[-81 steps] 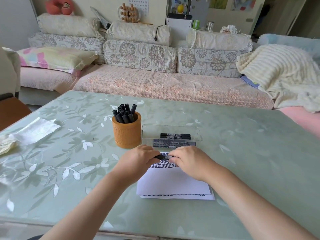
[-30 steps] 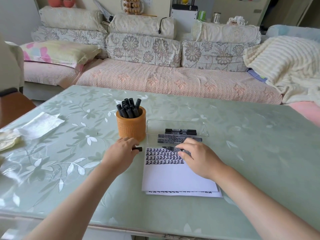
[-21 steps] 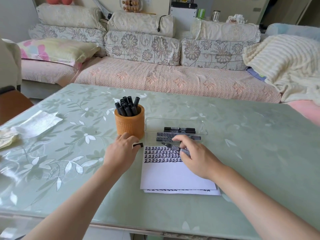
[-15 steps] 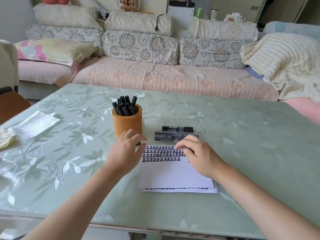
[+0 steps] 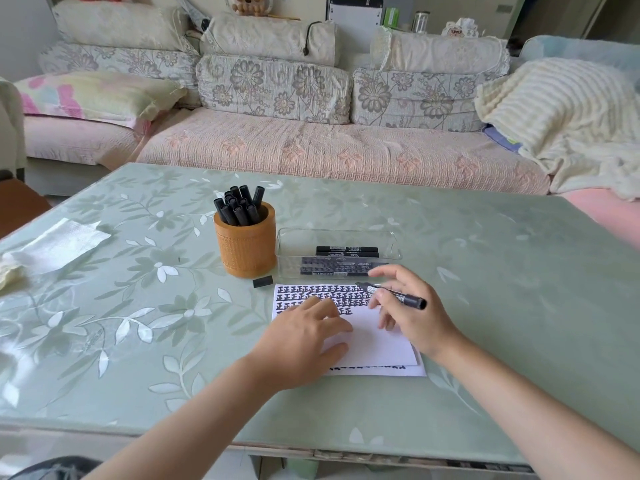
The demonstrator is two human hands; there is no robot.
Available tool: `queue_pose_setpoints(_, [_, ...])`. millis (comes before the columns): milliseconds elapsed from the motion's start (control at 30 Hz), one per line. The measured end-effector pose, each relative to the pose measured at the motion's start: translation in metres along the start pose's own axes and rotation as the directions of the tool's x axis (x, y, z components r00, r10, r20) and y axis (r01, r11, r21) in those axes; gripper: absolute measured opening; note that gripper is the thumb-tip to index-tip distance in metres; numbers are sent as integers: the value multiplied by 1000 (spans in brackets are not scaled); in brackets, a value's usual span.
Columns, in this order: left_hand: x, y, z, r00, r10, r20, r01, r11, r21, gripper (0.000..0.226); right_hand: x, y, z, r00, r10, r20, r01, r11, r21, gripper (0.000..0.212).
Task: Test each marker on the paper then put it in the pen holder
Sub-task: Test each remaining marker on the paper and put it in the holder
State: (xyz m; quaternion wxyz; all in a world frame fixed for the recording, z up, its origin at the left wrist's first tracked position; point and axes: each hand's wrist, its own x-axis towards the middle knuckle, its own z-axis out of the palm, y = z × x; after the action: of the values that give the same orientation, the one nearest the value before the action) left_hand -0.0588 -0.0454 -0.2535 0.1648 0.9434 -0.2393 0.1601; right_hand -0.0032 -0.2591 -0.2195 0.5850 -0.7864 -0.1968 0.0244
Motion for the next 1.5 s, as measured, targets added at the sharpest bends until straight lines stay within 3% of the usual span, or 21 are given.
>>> queue_pose_setpoints(100, [1,1,2,1000,-14,14,14,1000,22,31,4,4,3,995,96,-1,-96,995,33,14])
queue_pose_setpoints(267, [2,2,1,999,-28,27,27,999,33,32,12,15,10,983,172,-58,-175,983,-53,16])
queue_pose_setpoints(467, [4,2,1,997,-56,50,55,998,28,32,18,22,13,989,146,-35,-149,985,-83,29])
queue_pose_setpoints(867, [3,4,2,997,-57,44,56,998,26,31,17,26,16,996,88,-27,-92,976,-197,26])
queue_pose_setpoints(1500, [4,4,0,997,-63,55,62,998,22,33,17,28,14,999,42,5,-41,984,-175,28])
